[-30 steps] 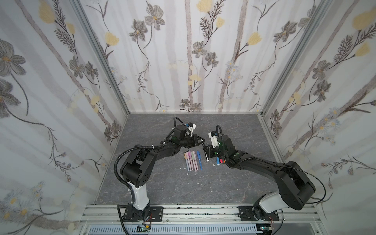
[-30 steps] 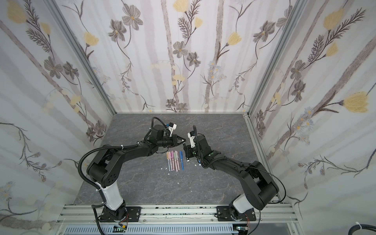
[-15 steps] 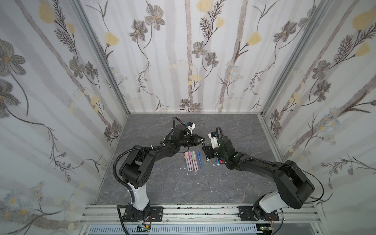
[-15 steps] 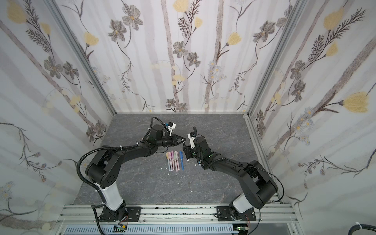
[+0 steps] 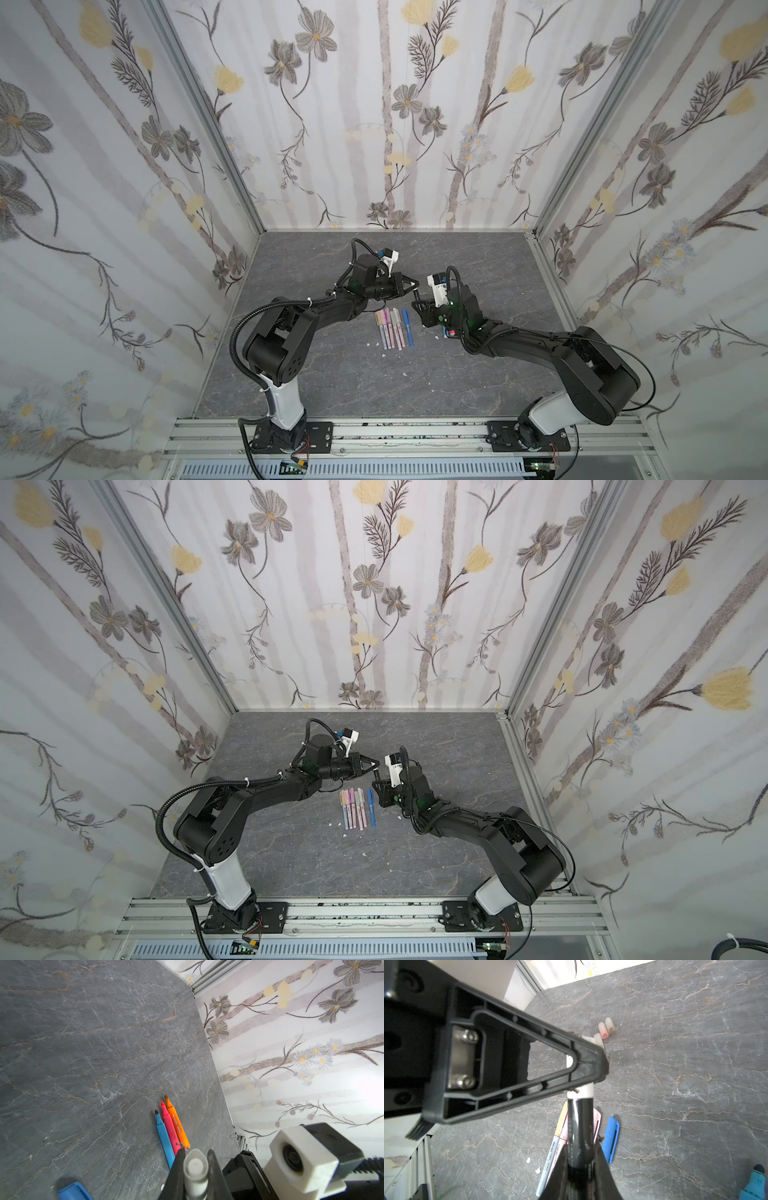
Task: Remove pen caps from pens
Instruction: Open the pen cap on the pen, then place the pen at the center of the table.
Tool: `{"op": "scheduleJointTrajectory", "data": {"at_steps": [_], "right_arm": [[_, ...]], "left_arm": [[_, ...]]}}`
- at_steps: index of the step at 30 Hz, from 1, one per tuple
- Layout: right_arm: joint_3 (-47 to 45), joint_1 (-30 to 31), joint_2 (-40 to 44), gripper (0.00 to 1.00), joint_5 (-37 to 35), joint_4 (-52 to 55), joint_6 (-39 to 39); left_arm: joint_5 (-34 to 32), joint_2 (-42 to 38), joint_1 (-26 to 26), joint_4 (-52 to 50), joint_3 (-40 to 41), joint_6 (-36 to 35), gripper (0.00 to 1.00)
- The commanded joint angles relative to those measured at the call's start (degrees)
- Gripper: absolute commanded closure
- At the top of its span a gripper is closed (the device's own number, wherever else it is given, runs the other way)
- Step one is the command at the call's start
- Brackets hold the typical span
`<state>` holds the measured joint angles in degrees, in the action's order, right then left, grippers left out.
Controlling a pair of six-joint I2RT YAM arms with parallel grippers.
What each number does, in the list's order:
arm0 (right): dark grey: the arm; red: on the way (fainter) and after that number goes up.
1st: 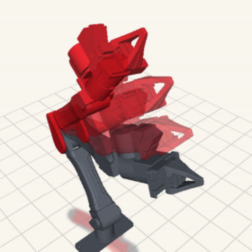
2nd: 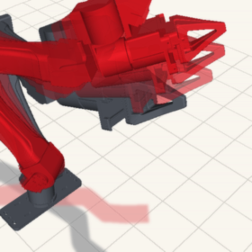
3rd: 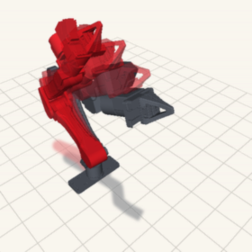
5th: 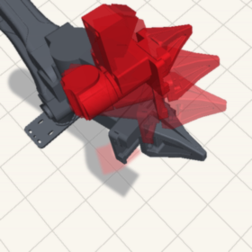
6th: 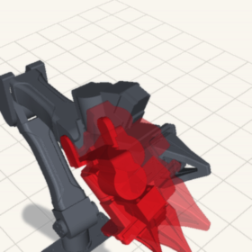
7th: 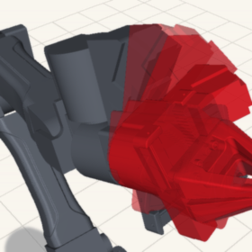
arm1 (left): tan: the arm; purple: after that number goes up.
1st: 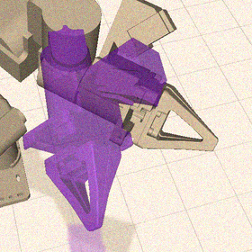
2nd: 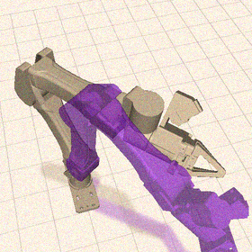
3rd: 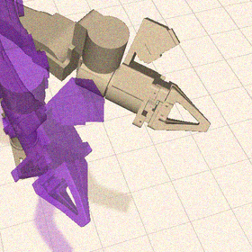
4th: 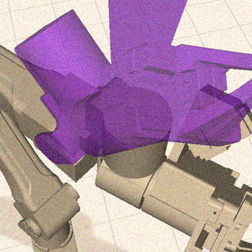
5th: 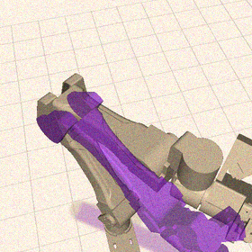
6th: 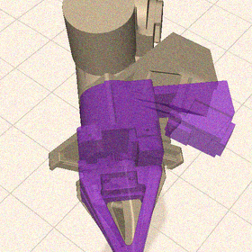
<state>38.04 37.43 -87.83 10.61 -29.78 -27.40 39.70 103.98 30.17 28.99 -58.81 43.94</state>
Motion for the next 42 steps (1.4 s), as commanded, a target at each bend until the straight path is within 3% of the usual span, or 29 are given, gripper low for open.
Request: {"op": "scheduleJointTrajectory", "data": {"at_steps": [1, 3, 12, 25, 35, 42], "right_arm": [[-0.1, -0.1, -0.1, 0.93, -0.4, -4.5, -0.7], [-0.4, 0.0, 0.1, 1.00, -0.5, -4.2, -0.7], [-4.9, 2.4, 3.5, 1.00, -1.7, -0.8, -0.9], [-10.2, 5.7, 7.6, 1.00, -6.9, 1.4, -4.9], [3.7, 5.0, -1.1, 1.00, -24.1, 25.6, -4.6], [9.6, 5.0, -8.8, 1.00, -29.3, 30.6, -6.2]], "left_arm": [[1.2, 0.2, 0.0, 1.9, 0.2, 0.6, 1.00], [0.9, 0.4, -0.1, 1.3, -0.1, -0.3, 1.00], [-3.4, 2.8, -2.9, -6.7, -6.7, -6.2, 1.00], [-4.4, 4.9, -7.8, -11.3, -14.9, -8.0, 1.00], [-6.7, -2.0, -14.4, -13.7, -3.9, -11.8, 1.00], [-6.6, -6.0, -18.5, -14.0, 3.1, -13.9, 1.00]]}}
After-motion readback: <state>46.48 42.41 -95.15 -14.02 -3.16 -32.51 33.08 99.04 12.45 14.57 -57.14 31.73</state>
